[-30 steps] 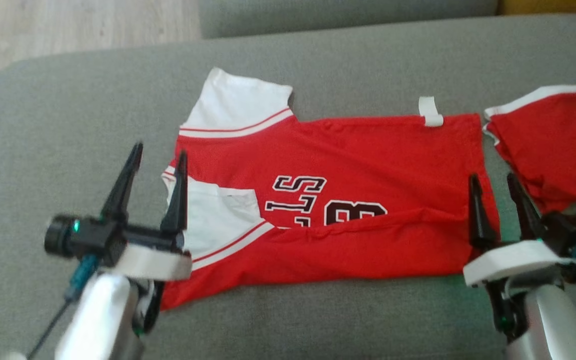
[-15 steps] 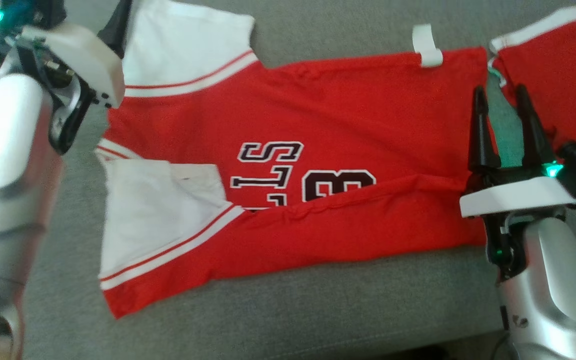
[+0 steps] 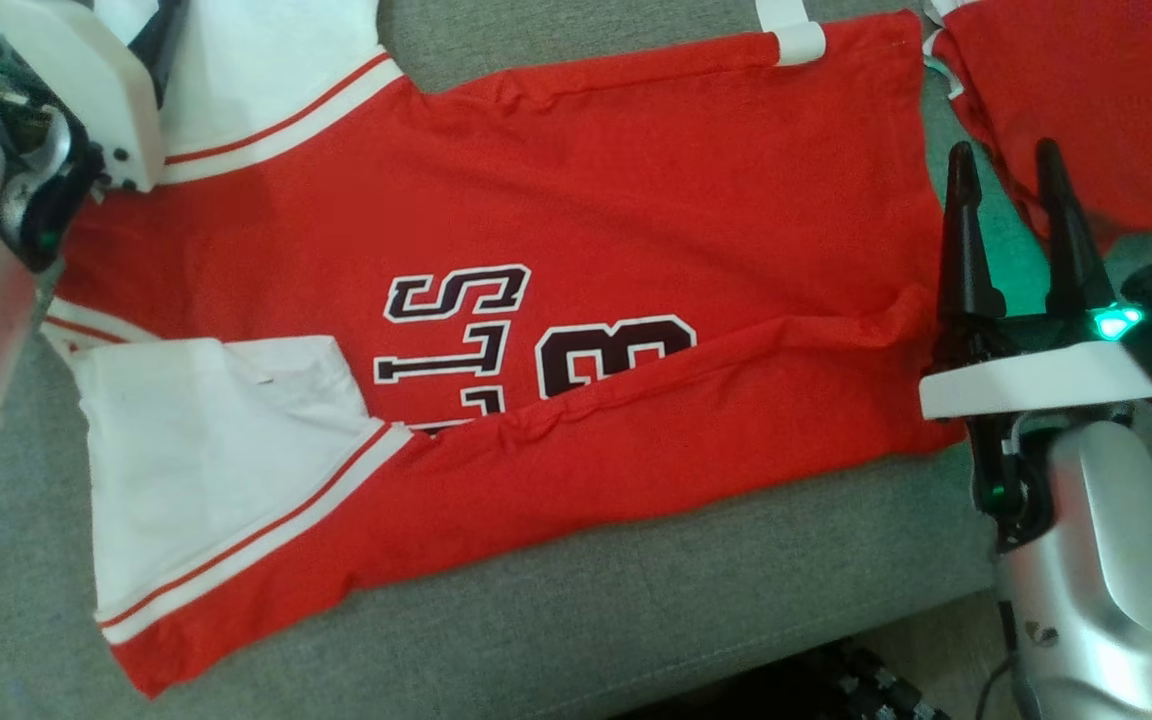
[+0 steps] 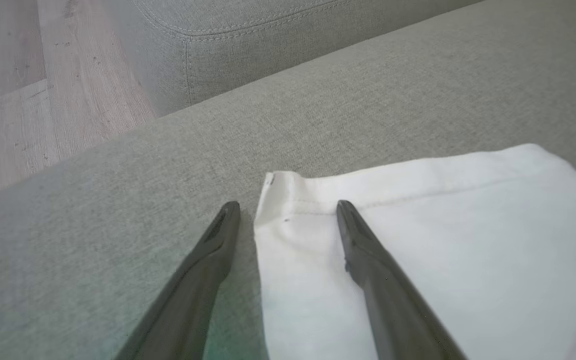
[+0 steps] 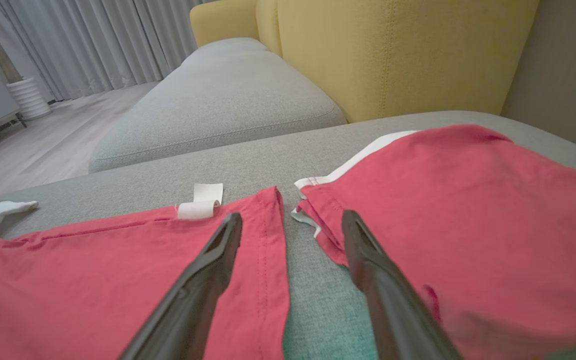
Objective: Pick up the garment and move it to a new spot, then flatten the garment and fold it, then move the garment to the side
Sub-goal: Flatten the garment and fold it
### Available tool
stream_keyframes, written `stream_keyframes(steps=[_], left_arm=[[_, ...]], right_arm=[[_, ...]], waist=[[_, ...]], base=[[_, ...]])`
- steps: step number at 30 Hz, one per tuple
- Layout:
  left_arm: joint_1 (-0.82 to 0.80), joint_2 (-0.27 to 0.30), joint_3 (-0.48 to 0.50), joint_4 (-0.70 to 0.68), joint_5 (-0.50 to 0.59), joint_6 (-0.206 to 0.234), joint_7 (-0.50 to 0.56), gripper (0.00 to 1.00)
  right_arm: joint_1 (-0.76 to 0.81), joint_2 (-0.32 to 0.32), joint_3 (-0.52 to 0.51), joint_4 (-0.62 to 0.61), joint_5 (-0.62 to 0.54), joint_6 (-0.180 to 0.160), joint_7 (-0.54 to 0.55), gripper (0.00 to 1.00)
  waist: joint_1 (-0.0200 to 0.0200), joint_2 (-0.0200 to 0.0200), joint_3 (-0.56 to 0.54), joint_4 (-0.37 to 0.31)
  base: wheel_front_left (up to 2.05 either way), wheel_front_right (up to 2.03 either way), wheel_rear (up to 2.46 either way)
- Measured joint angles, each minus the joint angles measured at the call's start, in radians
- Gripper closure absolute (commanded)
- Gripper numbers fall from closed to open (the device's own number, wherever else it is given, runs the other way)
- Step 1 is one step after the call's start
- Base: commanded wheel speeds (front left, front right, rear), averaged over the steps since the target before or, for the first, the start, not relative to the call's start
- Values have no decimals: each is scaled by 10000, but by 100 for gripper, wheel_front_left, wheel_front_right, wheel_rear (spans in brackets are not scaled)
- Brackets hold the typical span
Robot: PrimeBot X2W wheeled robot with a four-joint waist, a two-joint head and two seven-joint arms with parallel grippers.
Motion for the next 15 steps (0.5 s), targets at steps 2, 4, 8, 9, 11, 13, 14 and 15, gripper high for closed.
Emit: stream_keyframes(steps=[2, 4, 8, 9, 11, 13, 14, 15], left_arm=[[-149, 82, -77, 169, -144, -2, 90, 0], [-373, 150, -209, 357, -221, -2, 96, 0], [-571, 163, -564, 462, -715, -2, 267, 100], [-606, 159, -692, 449, -805, -2, 265, 100], [-610, 142, -892, 420, -1030, 0, 244, 100], [-557, 134, -995, 431, -1289, 0, 6, 100], [-490, 125, -999, 431, -1419, 0, -188, 100], [-400, 104, -997, 439, -1544, 0, -403, 100]], right_arm=[[-2, -2, 86, 2, 13, 0, -52, 0], [-2, 0, 190, 4, 13, 0, -73, 0], [-5, 2, 144, 6, 13, 0, -73, 0], [-5, 2, 104, 13, 13, 0, -75, 0], [-6, 0, 4, 42, -10, 0, -75, 0], [-6, 0, -65, 86, -140, 0, -69, 0], [-8, 0, -102, 94, -228, 0, -56, 0], [-12, 2, -140, 100, -339, 0, 2, 0]], waist=[[-1, 0, 41, -51], [-1, 0, 83, -83], [-1, 0, 128, -91], [-1, 0, 115, -76], [0, 0, 43, -24], [0, 0, -75, 52], [0, 0, -149, 101], [0, 0, -233, 156]], base=[[0, 0, 0], [0, 0, 0], [0, 0, 0], [0, 0, 0], [0, 0, 0], [0, 0, 0], [0, 0, 0], [0, 0, 0]])
